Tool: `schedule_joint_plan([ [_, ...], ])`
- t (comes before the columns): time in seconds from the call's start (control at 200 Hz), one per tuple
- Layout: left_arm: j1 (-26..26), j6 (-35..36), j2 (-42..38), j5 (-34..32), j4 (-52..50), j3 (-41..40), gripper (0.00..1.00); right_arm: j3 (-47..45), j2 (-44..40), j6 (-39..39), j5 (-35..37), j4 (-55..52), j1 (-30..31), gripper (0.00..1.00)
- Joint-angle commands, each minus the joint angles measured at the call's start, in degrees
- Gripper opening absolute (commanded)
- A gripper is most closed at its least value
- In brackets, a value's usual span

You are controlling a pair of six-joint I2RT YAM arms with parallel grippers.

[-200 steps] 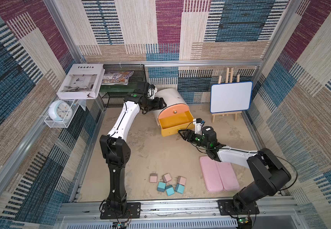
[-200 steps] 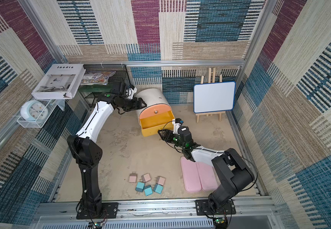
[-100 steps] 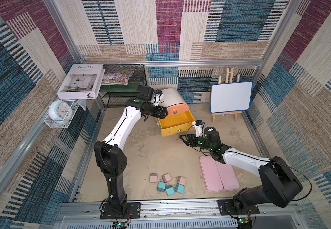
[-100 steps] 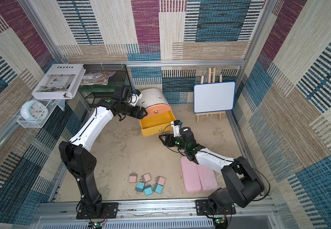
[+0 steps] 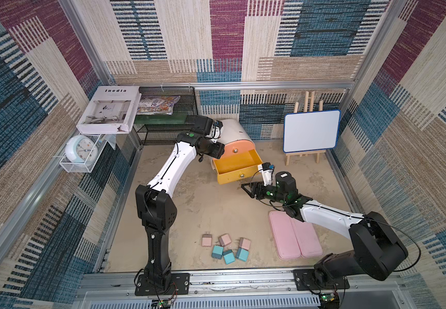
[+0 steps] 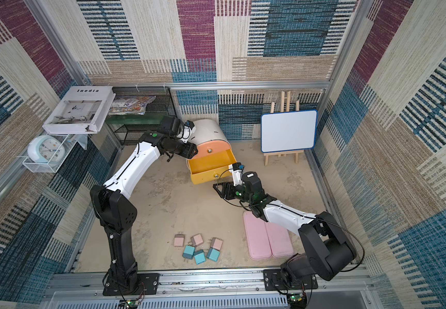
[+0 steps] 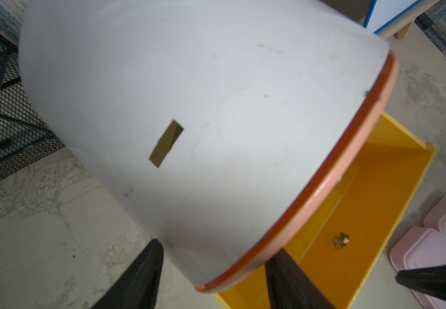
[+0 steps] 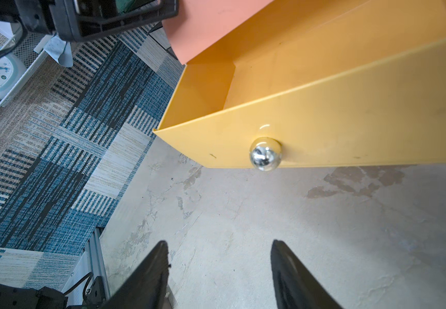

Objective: Place the plugs into the drawer by color
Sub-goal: Close the drawer in the storage box.

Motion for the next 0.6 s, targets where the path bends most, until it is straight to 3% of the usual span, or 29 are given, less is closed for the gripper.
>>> schedule_joint_plan([
  [0.0,0.06,0.31,0.47,-0.64,0.94,0.51,0.5,0.29,0.06,-1.02,-0.76,-0.57,0.06,0.64],
  [0.185,0.0,-0.43,0.41,-0.05,0.96,0.23,0.44,0.97,-0.63,-2.59,-0.62,-2.87,0.18,0.65],
  [0.295,-0.03,-1.78,-0.78,0.31,0.98,-0.2,0.51,1.99,-2.14,-5.6,1.72,-8.78,1.85,0.64],
  [0.416,-0.03,-4.37,-3.11,-0.65,0.96,-1.08,0.63,5.15,-4.29,-10.94,10.01,-23.64,8.2,0.64],
  [0.596,-0.02,-9.09,-4.78,-2.31,-0.83,-1.35,0.7,7.25,-5.74,-13.1,22.82,-44.02,21.32,0.64],
])
